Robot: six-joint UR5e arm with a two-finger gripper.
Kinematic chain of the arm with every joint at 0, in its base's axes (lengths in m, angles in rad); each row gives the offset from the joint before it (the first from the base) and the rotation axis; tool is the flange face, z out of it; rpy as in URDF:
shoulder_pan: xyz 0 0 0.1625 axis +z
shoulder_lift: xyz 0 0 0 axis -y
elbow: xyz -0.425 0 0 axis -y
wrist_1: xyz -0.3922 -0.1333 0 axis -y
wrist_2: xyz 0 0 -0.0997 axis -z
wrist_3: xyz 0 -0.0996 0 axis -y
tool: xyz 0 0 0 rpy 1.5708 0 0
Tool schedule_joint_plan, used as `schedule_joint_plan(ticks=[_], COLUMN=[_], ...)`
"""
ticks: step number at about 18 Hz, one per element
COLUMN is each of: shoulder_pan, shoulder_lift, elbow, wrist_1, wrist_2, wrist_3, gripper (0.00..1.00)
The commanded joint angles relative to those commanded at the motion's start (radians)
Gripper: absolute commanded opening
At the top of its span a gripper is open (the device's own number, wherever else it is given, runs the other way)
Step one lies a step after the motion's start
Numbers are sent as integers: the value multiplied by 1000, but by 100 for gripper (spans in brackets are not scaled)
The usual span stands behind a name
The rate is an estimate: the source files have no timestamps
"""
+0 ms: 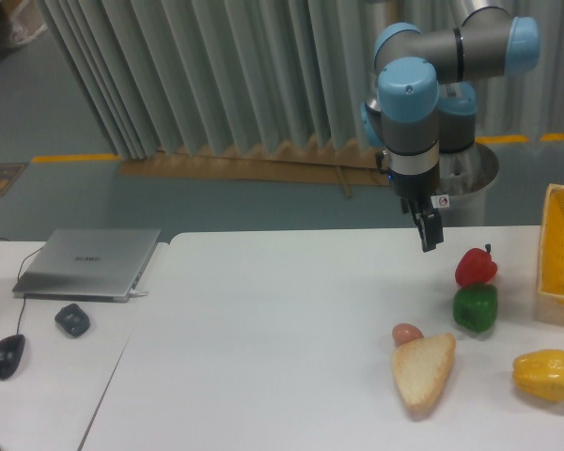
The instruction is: Place the yellow pepper in a basket
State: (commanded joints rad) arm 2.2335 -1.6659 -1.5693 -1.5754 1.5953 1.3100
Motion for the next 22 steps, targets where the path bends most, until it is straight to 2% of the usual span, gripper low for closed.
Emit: schedule_joint_plan(ticks=[5,11,22], shoulder_pan=[3,2,2], shoulder_lift=[2,-8,0], elbow=[0,-18,-35], wrist_1=[3,86,92], wrist_2=[-14,-37,-34], wrist_3=[-2,-6,-6], gripper=[100,100,100])
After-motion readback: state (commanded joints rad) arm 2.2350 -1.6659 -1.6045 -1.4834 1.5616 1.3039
